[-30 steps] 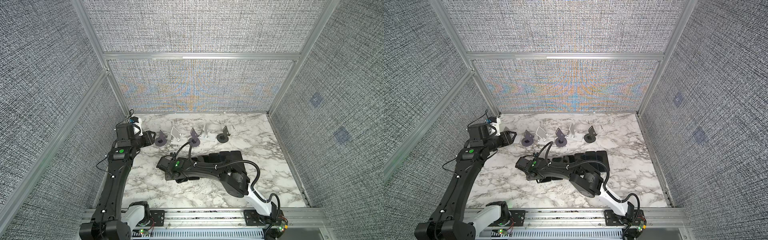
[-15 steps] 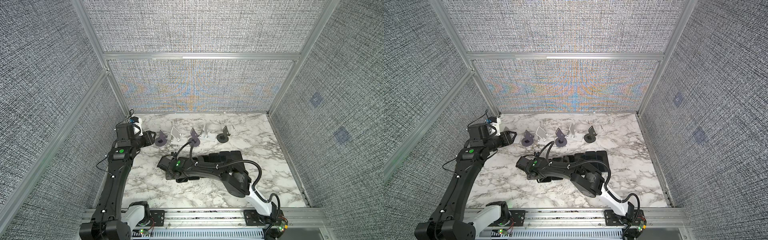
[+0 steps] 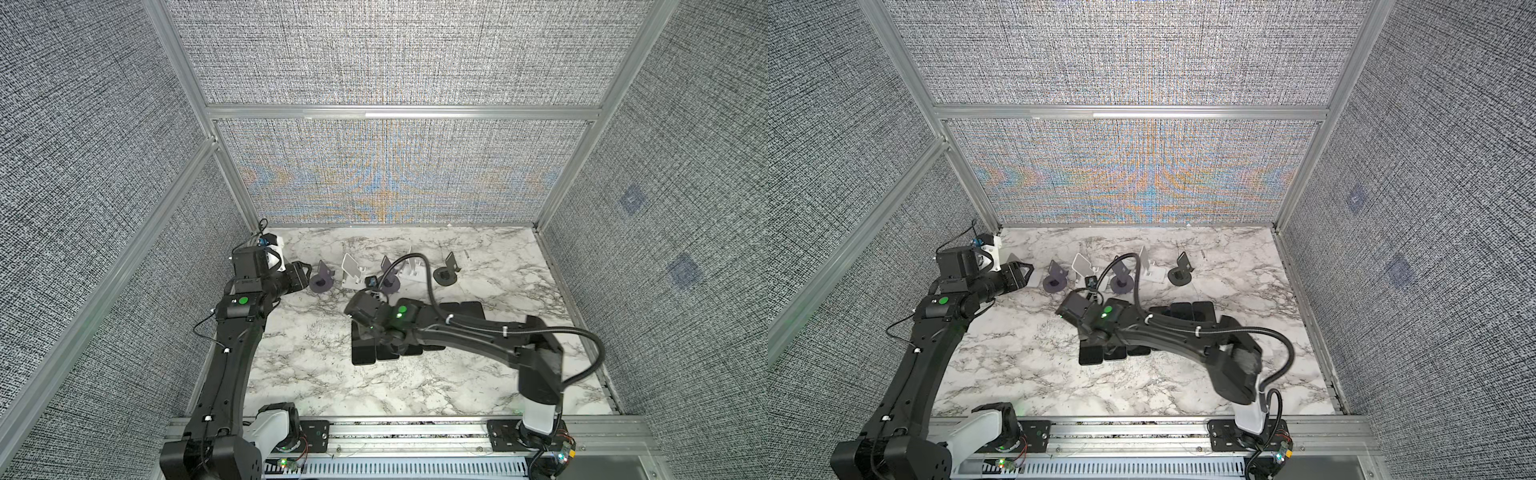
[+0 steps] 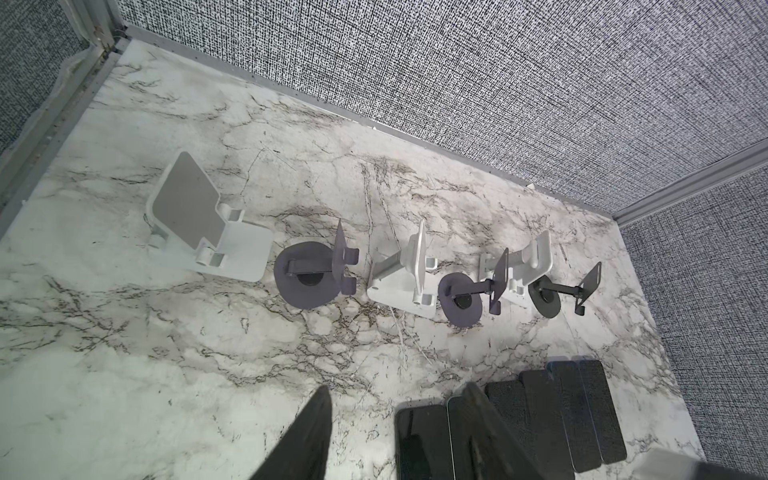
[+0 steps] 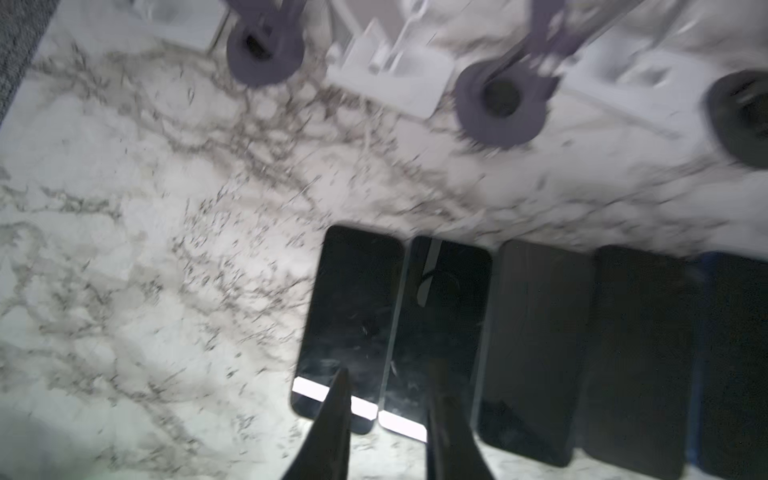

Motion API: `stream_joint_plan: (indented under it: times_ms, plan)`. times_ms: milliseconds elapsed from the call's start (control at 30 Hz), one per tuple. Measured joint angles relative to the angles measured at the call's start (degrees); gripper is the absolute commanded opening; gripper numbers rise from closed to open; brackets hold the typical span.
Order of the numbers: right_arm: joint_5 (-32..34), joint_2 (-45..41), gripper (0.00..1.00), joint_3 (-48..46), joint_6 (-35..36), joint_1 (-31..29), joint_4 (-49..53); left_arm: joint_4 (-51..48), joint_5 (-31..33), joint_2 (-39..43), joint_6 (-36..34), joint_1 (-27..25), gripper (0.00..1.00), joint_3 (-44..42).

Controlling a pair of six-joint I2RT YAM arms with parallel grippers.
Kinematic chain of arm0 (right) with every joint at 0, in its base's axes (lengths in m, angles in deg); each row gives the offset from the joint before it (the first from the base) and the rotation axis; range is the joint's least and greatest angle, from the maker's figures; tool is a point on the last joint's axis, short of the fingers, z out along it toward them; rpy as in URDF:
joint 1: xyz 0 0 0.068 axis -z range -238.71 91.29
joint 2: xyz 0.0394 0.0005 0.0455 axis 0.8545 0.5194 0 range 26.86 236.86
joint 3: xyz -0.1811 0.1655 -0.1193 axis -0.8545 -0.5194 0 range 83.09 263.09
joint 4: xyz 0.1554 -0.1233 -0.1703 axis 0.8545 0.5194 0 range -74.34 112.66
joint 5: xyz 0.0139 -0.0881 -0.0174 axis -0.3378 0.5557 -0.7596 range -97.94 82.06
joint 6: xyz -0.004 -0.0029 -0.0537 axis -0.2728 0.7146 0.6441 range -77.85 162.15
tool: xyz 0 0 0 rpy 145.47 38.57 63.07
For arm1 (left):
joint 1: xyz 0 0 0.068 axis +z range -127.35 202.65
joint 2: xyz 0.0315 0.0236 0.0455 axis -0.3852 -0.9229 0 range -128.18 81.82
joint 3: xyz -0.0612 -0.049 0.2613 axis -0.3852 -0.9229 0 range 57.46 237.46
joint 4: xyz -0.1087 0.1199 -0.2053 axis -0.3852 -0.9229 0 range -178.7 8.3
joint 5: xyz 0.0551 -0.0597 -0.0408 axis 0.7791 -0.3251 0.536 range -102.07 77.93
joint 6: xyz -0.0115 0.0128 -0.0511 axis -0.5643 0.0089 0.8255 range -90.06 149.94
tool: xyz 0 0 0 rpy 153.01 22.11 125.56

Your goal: Remove the phone from the phone stand

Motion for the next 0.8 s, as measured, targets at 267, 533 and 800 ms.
stream_joint_plan:
  times_ms: [267, 533, 800]
  plan:
    - [3.98, -22.03, 0.94, -16.94, 13.42, 19.71, -0.42, 1.9, 1.4, -0.09, 0.98, 0.0, 0.7, -2.82]
    - [-2.12, -31.32, 0.99, -29.18, 24.52, 40.02, -6.86, 15.74, 12.2, 5.44, 6.47, -1.53, 0.87, -22.75]
    - [-3.26, -33.29, 0.99, -44.11, 32.74, 50.16, -16.76, 28.94, 22.69, 8.39, 1.49, -1.49, 0.99, -29.11]
